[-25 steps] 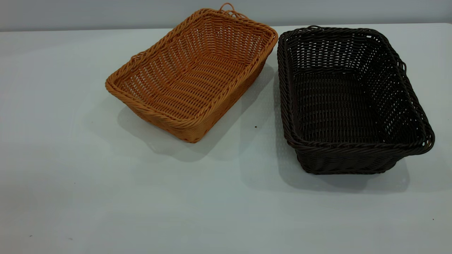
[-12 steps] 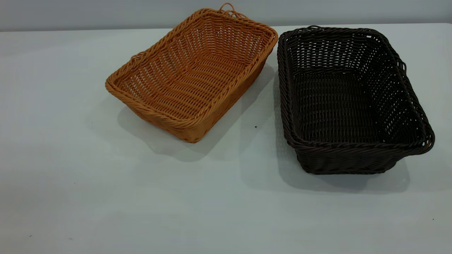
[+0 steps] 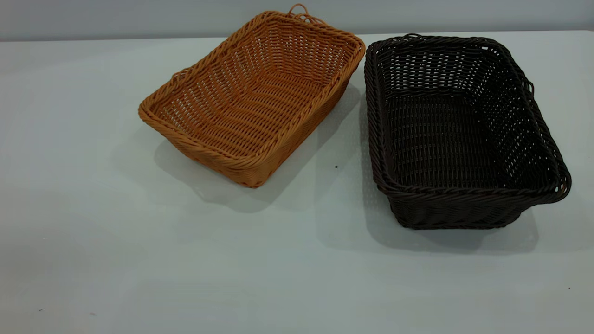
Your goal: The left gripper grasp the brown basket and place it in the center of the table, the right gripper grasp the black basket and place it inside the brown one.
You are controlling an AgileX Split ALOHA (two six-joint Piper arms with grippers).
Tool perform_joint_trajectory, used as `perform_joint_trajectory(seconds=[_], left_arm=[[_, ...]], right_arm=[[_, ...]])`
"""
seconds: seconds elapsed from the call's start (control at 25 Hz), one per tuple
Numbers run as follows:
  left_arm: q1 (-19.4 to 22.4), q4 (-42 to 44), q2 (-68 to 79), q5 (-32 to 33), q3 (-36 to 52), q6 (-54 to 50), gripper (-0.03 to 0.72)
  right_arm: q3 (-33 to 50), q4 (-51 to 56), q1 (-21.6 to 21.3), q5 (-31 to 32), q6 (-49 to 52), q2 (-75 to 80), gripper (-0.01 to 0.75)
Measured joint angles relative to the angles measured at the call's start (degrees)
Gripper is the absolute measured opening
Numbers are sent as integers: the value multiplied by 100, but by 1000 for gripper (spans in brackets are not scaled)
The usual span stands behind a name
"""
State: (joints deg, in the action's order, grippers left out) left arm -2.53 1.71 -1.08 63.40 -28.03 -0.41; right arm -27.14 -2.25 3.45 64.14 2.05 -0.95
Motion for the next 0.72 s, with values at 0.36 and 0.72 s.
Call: perform_joint_trajectory(seconds=[0.36, 0.72], left_arm=[[0, 0, 325, -203, -452, -268, 498], [0, -4, 2951, -1796, -1419, -231, 498]], right_arm=[[0, 0, 0, 0, 0, 0, 572], [0, 0, 0, 0, 0, 0, 572]])
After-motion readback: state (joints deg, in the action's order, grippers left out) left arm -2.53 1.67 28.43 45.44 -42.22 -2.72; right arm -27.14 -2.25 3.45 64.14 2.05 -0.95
